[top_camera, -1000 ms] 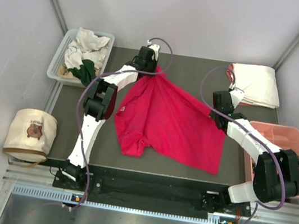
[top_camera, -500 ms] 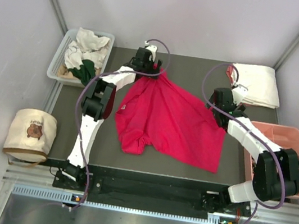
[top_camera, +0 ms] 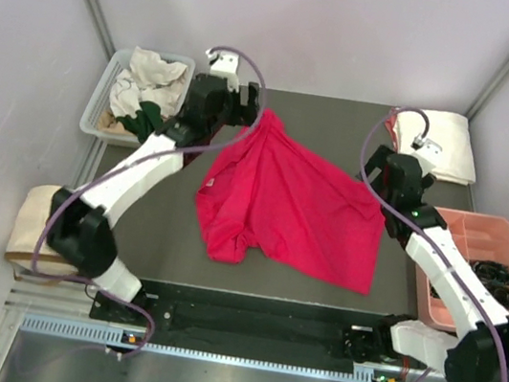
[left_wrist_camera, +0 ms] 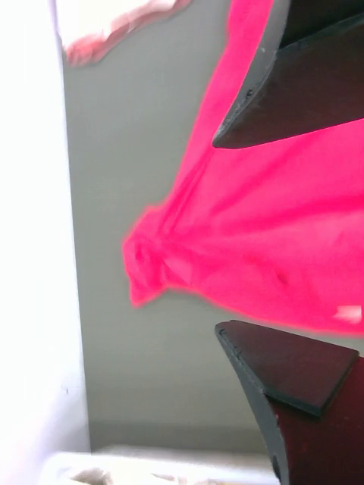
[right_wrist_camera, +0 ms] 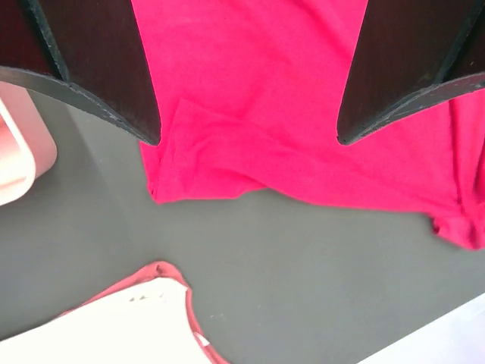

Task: Fold and stack the t-shirts
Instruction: Flatten out the tshirt

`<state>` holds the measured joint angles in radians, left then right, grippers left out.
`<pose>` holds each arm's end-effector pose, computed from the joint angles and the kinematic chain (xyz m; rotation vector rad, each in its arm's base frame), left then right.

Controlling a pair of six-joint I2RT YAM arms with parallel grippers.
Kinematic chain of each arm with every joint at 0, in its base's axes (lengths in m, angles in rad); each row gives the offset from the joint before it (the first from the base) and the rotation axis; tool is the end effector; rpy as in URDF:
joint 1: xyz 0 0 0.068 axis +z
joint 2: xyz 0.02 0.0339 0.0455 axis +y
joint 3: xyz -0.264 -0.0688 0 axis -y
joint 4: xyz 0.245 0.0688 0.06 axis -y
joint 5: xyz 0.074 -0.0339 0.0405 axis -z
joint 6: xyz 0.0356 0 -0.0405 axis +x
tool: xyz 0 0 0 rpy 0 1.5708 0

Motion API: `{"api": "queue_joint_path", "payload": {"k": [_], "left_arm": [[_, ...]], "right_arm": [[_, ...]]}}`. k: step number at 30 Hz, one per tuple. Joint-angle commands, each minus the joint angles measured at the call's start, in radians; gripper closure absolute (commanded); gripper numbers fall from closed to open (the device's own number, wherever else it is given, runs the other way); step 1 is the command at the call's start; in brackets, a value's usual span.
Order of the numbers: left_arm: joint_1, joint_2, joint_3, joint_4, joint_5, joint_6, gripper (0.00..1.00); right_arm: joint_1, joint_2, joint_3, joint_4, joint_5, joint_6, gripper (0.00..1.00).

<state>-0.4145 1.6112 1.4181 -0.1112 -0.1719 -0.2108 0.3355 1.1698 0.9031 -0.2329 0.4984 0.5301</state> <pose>0.3564 -0.1502 0.3565 0.0727 1.8779 -0.2697 0.2525 0.0700 0.2994 0.4907 1.9443 0.0355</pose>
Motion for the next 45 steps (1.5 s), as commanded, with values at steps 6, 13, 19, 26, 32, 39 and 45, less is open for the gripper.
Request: {"api": "queue_joint_path", "payload": {"k": [6, 13, 19, 26, 32, 39, 45], "left_arm": [[-0.125, -0.381, -0.590, -0.055, -0.122, -0.219, 0.01], [-0.125, -0.478, -0.735, -0.053, -0.294, -0.297, 0.01], [-0.122, -0.358, -0.714, 0.021, -0.348, -0.297, 0.01], [-0.112, -0.220, -0.714, 0.094, -0.299, -0.312, 0.06], [-0.095, -0.192, -0.752, 0.104, -0.304, -0.308, 0.43], [-0.055, -0.156, -0.762, 0.139, -0.302, -0.292, 0.89], [-0.038, -0.154, -0.763, 0.133, -0.287, -0.285, 0.55]], "right_arm": [[0.022, -0.130, -0.156, -0.080, -0.124, -0.019, 0.01], [0.022, -0.165, -0.208, -0.094, -0.158, -0.009, 0.01], [0.022, -0.173, -0.222, -0.100, -0.175, 0.001, 0.01], [0.023, -0.185, -0.219, -0.115, -0.162, -0.005, 0.01], [0.022, -0.180, -0.224, -0.106, -0.167, -0.002, 0.01], [0.022, -0.179, -0.227, -0.111, -0.169, -0.001, 0.01], [0.022, -0.182, -0.231, -0.115, -0.170, 0.001, 0.01]]}}
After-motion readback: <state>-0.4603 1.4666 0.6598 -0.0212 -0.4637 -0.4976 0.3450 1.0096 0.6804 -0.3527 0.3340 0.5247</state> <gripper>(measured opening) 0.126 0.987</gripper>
